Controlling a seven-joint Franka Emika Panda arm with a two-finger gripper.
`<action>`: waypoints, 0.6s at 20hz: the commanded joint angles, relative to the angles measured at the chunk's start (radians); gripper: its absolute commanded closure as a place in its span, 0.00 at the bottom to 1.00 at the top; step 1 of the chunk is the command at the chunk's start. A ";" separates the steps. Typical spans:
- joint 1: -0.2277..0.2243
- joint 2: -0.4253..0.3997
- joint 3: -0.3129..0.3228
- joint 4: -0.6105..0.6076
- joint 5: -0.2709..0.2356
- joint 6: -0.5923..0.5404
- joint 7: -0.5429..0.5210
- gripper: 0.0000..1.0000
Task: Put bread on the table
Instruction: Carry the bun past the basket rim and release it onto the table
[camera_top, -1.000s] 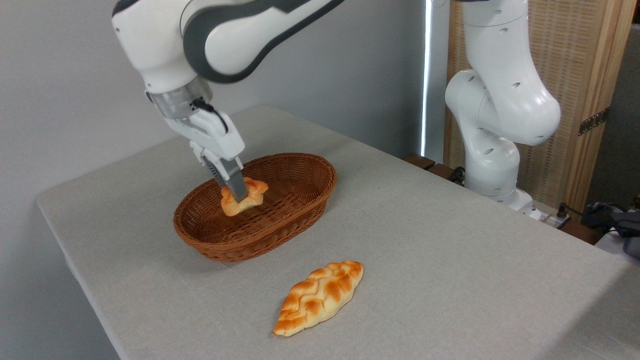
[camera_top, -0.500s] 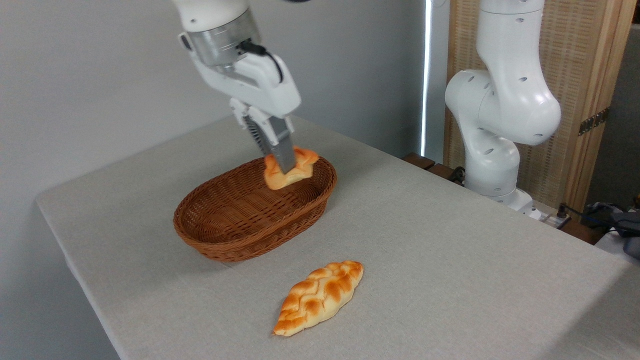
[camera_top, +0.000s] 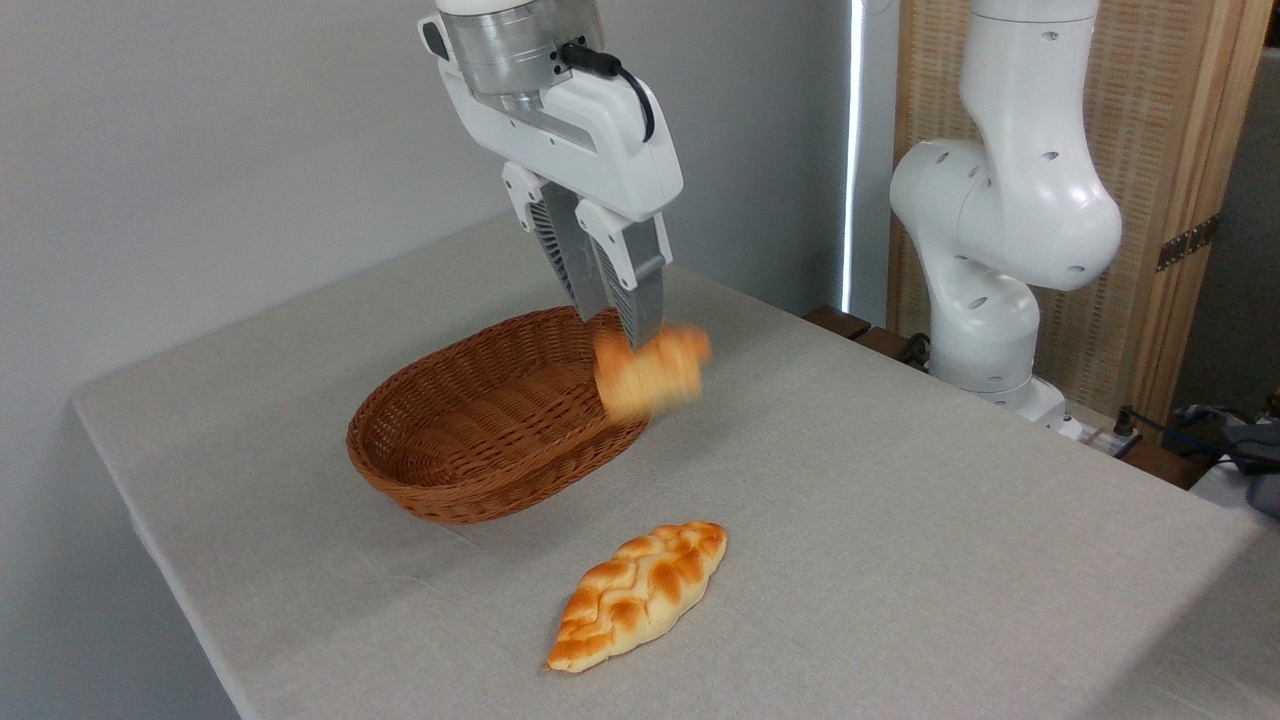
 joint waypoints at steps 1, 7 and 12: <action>-0.009 -0.013 0.005 -0.009 0.008 -0.016 0.014 0.00; -0.009 -0.013 0.005 -0.009 0.008 -0.010 0.014 0.00; -0.009 -0.010 0.007 -0.011 -0.008 0.094 0.011 0.00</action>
